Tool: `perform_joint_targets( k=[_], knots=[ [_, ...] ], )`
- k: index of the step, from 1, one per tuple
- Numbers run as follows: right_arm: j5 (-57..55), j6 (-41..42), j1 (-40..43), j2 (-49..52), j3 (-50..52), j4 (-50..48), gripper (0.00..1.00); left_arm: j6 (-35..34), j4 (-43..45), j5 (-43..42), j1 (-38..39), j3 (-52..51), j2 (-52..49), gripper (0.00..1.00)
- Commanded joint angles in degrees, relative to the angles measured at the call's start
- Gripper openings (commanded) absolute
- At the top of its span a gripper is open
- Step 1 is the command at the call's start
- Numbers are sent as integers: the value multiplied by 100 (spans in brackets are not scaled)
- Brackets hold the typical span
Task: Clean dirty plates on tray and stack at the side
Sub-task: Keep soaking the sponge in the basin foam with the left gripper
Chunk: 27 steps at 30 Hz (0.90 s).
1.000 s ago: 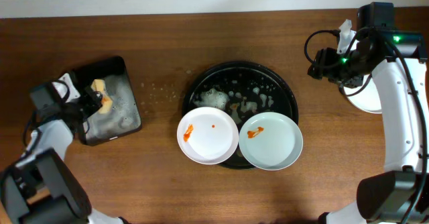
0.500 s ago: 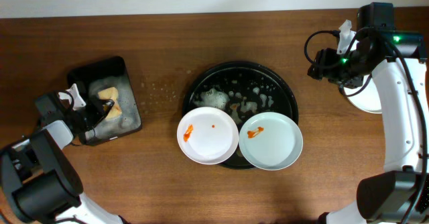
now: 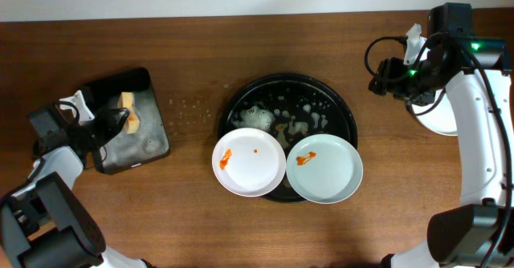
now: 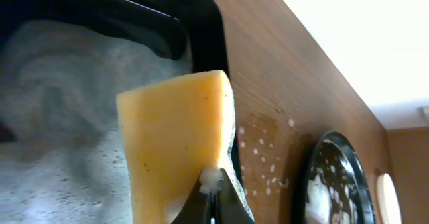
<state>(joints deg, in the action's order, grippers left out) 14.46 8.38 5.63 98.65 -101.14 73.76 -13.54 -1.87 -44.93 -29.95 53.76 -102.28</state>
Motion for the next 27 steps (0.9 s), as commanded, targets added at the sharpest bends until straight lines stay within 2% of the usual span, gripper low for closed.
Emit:
perform_joint_targets(
  k=[1,2,4,8,10,11,14,17,20,21,23,27],
  knots=[
    [33,-42,-37,13,-2,20,62,35,9,175,-188,-22,101,1],
    [33,-42,-37,13,-2,17,62,33,-9,173,-234,-22,101,10],
    [33,-42,-37,13,-2,22,62,33,-63,170,-332,-22,101,12],
    [33,-42,-37,13,-2,20,62,33,-114,70,-470,-20,107,24],
    [33,-42,-37,13,-2,22,62,192,-162,-11,-339,-20,107,25],
    [33,-42,-37,13,-2,22,62,313,-308,280,-214,-20,107,27],
    [33,-42,-37,13,-2,22,62,313,-737,2168,452,-22,107,50],
    [33,-42,-37,13,-2,22,62,103,-894,3285,1119,0,149,52],
    [33,-44,-37,13,-2,20,63,72,-1635,4299,1639,378,516,56],
    [33,-44,-37,13,-2,17,63,72,-2149,4688,1746,713,752,56],
    [31,-44,-37,13,-2,20,63,-203,-2739,4793,1753,1182,922,57],
    [33,-44,-37,13,-2,20,63,-1001,-2446,4911,1775,1252,629,56]
  ],
)
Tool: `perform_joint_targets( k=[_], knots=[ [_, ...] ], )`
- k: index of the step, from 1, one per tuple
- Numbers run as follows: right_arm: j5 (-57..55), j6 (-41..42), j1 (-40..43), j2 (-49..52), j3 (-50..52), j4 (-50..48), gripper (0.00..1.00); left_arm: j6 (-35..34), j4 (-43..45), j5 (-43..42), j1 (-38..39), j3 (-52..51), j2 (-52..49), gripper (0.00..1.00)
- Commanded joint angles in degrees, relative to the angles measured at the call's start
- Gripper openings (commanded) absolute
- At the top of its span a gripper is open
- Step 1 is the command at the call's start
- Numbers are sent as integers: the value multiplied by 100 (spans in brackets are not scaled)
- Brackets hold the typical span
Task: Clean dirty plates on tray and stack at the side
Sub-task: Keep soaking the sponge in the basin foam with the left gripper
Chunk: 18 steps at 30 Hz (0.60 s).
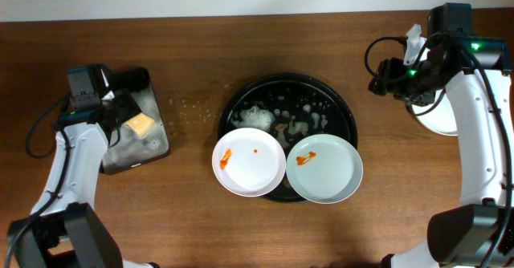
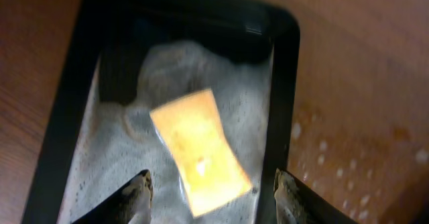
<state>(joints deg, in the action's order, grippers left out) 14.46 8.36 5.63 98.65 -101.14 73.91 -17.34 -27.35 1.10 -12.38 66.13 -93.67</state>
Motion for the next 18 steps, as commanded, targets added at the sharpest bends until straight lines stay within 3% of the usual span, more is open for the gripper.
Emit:
perform_joint_targets(
  k=[1,6,14,16,18],
  knots=[
    [33,-42,-37,13,-2,2,63,-782,269,339,24,15,-501,56],
    [33,-42,-37,13,-2,4,63,-1051,726,319,26,15,-1217,56],
    [33,-42,-39,13,-2,2,63,-1045,608,304,61,15,-1738,51],
    [33,-42,-39,13,-2,2,63,-999,621,402,61,15,-1738,39],
    [35,-42,-37,13,-2,7,63,-835,608,496,61,55,-1731,8]
  ],
)
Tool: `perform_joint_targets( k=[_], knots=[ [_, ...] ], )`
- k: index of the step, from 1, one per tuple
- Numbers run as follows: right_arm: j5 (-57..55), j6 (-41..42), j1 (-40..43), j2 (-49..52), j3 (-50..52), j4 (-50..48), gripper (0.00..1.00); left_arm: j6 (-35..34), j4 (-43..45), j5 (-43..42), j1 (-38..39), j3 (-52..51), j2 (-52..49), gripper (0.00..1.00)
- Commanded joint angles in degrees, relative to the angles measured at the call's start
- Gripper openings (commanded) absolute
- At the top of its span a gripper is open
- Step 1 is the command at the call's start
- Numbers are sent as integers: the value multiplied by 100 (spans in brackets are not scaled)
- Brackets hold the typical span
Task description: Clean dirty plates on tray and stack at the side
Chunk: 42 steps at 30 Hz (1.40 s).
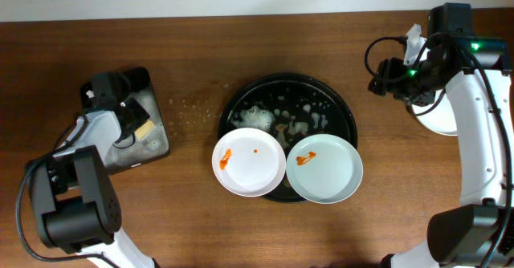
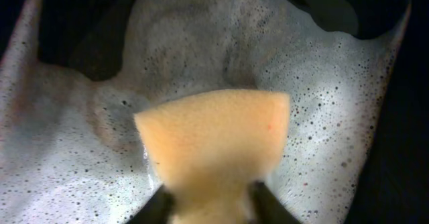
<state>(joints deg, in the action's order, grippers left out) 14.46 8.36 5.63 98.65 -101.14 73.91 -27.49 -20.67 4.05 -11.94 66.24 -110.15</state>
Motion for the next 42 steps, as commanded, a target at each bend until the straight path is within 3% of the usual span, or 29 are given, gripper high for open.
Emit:
perform_joint_targets(
  k=[1,6,15,20,25,28,35,39,42],
  knots=[
    [35,-42,-37,13,-2,7,63,407,-94,199,17,127,-72,3],
    [190,-42,-39,13,-2,4,63,1967,-918,376,17,925,83,0],
    [203,-42,-44,13,-2,7,65,3228,-1491,-219,7,1220,474,0],
    [203,-42,-44,13,-2,28,71,3388,-1582,-382,2,1272,754,0],
    [203,-44,-44,17,-2,243,71,3602,-1803,-2111,68,1333,1228,0],
    [205,-42,-44,17,-2,332,71,3620,-1867,-2841,472,1344,1786,0],
    [203,-42,-44,17,162,675,70,3744,-2380,-2850,2415,1342,1617,0],
    [212,-37,-210,17,1106,494,65,4009,-2273,-2905,3585,1342,984,0],
    [321,229,-339,17,1991,-42,64,4105,-1683,-3731,4269,1342,411,0]
  ],
)
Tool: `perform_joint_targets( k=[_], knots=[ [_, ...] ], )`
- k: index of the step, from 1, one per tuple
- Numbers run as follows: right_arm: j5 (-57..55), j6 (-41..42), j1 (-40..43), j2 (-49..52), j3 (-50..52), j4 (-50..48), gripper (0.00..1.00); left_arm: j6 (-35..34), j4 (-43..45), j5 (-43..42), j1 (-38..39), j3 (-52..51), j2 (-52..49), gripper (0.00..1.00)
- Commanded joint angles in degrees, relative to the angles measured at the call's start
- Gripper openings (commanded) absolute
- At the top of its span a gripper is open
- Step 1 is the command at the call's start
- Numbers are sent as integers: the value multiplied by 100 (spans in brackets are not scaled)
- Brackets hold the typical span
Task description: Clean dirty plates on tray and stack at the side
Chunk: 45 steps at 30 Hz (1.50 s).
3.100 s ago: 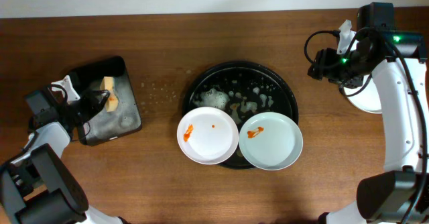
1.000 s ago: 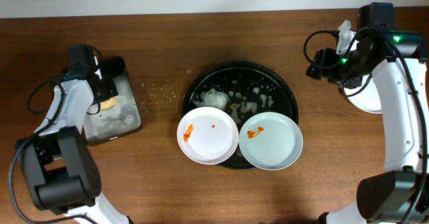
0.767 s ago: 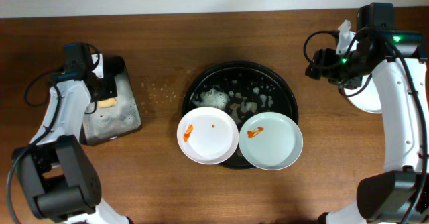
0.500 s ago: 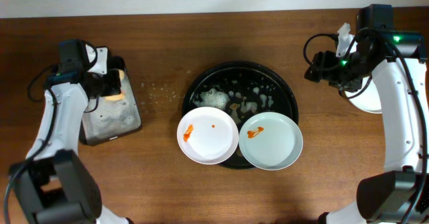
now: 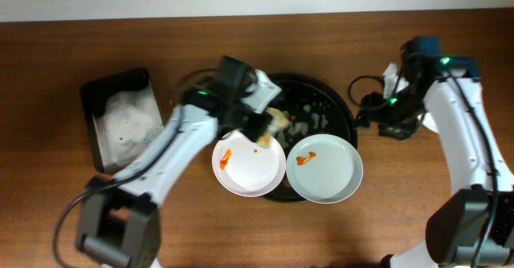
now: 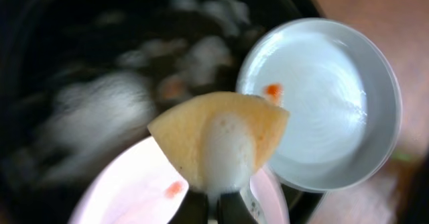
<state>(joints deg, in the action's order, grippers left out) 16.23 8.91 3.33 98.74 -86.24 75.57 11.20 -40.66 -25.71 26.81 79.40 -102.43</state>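
My left gripper is shut on a foamy yellow sponge over the round black tray. It hangs just above the far edge of the white plate, which has orange smears. A pale blue plate with an orange smear lies to its right, both at the tray's front. In the left wrist view the sponge sticks out from the gripper over the white plate and the blue plate. My right gripper hovers by the tray's right rim; its jaws are not discernible.
A black rectangular tub of soapy foam stands at the far left. Soap suds lie in the back half of the round tray. Water drops dot the wood between tub and tray.
My left gripper was down in the foam tub around the sponge; now it holds the sponge over the round tray by the white plate. My right arm has shifted left to the tray's right rim.
First my left gripper held the sponge over the tub. Then the sponge lay in the foam with the gripper open above it. Then the jaws were around the sponge in the foam. Now the foamy sponge is held over the dirty plates.
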Motion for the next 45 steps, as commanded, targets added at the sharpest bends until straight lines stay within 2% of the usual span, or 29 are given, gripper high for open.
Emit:
perform_joint_targets(
  k=[1,3,6,9,16,22,26,31,33,36,37,40,45],
  knots=[
    [162,256,-107,9,763,-345,64,74,522,-1008,588,26,-522,0],
    [177,251,-107,9,1062,-431,64,-79,601,-1023,835,26,-761,0],
    [175,254,-101,9,1141,-531,61,-197,922,-1591,1182,26,-1191,0],
    [177,361,-42,9,1132,-667,61,-315,929,-1521,1349,26,-1318,0],
    [417,358,166,-105,638,-595,59,-1867,1172,-673,1241,26,-1672,0],
    [457,358,160,-122,350,-507,59,-2533,1287,-363,1128,39,-1867,0],
    [457,354,157,-122,350,-444,59,-2651,2129,13,1078,39,-1886,0],
    [455,201,155,-120,356,-297,60,-2702,2581,931,1038,44,-1888,0],
    [439,203,114,-120,457,-310,60,-2702,2750,929,1023,50,-1886,0],
    [398,308,-20,-107,879,-748,59,-2702,2914,1327,1012,103,-1886,0],
    [317,479,-33,-96,1095,-1115,57,-2702,2905,1290,988,212,-1886,0],
    [-214,813,-33,-92,1287,-1401,56,-2702,2883,1043,992,297,-1886,0],
    [-195,1259,-31,-87,2157,-2509,36,-2699,2778,343,992,317,-1886,0]
  ],
)
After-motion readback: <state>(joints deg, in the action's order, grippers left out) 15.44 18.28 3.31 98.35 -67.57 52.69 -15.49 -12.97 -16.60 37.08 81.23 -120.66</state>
